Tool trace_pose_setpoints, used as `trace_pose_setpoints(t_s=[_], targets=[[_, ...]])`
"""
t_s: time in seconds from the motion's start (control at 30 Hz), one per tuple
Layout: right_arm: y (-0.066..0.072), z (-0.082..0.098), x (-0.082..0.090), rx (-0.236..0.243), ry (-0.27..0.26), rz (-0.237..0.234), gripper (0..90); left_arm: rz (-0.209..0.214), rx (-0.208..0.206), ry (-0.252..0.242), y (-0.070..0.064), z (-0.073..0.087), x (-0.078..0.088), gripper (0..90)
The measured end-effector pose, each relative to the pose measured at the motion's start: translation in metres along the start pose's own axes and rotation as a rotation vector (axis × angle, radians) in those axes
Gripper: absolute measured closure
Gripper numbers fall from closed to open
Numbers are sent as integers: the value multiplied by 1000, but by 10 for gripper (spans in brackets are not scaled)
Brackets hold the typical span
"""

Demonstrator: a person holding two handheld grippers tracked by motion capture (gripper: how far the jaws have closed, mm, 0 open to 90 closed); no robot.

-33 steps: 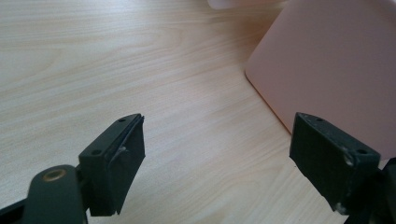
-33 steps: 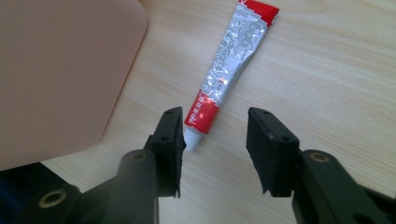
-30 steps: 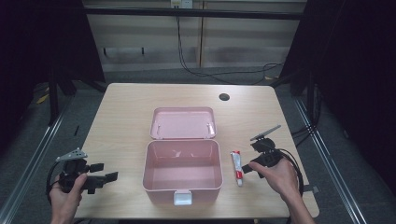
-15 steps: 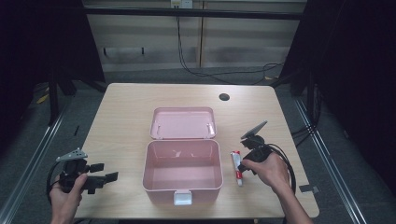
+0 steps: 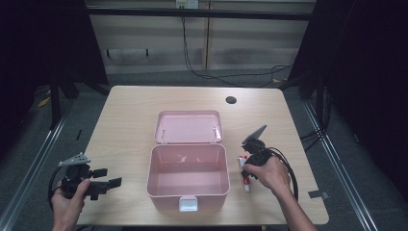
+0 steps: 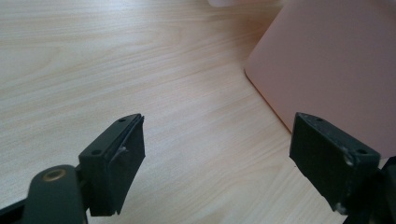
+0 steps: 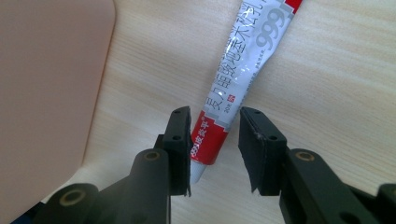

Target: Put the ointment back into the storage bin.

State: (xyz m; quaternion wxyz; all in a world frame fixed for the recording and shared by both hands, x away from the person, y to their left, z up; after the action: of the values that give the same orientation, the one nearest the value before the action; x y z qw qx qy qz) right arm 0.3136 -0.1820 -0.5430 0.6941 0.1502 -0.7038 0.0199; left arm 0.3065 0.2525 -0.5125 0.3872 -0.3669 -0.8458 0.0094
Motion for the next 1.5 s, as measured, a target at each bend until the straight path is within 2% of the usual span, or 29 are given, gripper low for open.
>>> trace_pose_setpoints(t_s=[0.17,0.2,0.7,0.87,1.17,1.33,1.5], targets=[[0,-1,-6,-5,17,11,643,-2,-3,1,0,0,0,181],[-1,-2,-9,-4,24,30,630,-1,-3,2,0,0,0,181],[-3,-5,-18,-6,45,48,690,0,-3,1,0,0,0,181],[-4,-5,-22,6,57,71,703,-3,1,-4,0,0,1,181],[-4,-4,-22,13,56,71,713,-4,0,-4,0,0,1,181],[-7,-2,-19,30,56,68,714,-6,1,-2,1,0,1,181],[-7,0,-15,78,52,58,714,-7,1,-3,1,0,1,181]])
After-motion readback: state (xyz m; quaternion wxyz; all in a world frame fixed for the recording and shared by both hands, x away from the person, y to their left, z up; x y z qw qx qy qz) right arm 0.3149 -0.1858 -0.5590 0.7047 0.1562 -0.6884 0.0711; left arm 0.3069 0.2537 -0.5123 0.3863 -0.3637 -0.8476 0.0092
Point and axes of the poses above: each handheld gripper's, and its own axes: x roughly backward along the jaws, z roughly out of its underside, y roughly to its left, the point moved 10 cm from there along -x, roughly forward along the jaws, and after that the axes turned 3 degrees about -x, right-handed, at the moved point
